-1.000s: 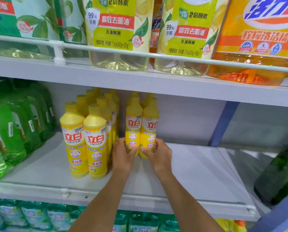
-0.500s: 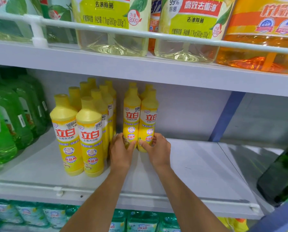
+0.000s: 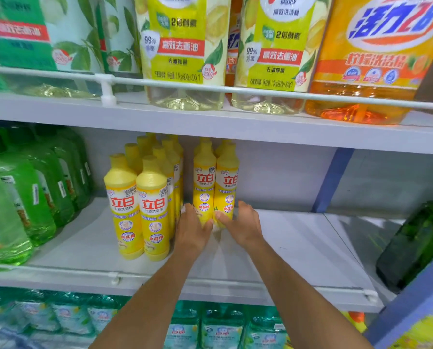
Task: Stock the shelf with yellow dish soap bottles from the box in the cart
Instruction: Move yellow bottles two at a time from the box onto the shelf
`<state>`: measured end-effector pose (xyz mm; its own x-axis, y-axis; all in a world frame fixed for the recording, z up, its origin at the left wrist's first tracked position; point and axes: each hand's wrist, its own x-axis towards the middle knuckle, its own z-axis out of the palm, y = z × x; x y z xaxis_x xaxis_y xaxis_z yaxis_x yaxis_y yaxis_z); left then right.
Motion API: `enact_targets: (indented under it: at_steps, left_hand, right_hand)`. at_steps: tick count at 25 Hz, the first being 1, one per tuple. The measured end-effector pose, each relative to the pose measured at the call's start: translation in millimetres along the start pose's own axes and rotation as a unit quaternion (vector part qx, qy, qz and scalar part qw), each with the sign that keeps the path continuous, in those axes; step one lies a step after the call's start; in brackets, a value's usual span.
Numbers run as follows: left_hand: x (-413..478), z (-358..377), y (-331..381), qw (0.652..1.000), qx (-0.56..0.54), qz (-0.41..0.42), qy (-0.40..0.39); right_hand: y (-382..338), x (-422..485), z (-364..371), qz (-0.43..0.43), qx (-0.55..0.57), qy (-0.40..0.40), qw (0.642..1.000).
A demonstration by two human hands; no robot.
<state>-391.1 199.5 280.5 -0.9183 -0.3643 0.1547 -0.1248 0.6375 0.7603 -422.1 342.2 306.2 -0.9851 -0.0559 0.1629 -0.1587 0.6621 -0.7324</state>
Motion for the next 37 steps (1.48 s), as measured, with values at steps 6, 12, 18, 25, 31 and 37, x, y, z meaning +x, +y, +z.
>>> enact_targets:
  at_steps: [6,12,18,25,31,37]
  left_hand:
    - [-48.9,-52.8,13.1,0.931,0.273,0.195,-0.141]
    - [-125.8,-124.9,2.9,0.868,0.376,0.291,-0.143]
    - [-206.6,-196.1,-59.3,0.874,0.381,0.261,-0.151]
    - [-269.2,-220.5,-158.0,0.885,0.384,0.184,-0.188]
    - [-317.0,-177.5,-241.0,0.881,0.367,0.092,-0.284]
    - [-365.0,-106.9,-317.2,0.861,0.349,0.006,-0.371]
  right_hand:
    - [-15.2,-64.6,-51.5,-0.059,-0.248,-0.095,0.962]
    - [-58.5,-173.0,-67.2,-0.079,-0.361,-0.107,0.923]
    - [-96.4,-277.8,-29.8,-0.1,-0.373,-0.099,0.917]
    - [-93.5,-343.0,54.3,-0.087,-0.361,-0.147,0.917]
    - [-38.9,-385.6,130.7,-0.067,-0.343,-0.218,0.911]
    - [55.6,-431.3,193.7,0.028,-0.314,-0.319,0.894]
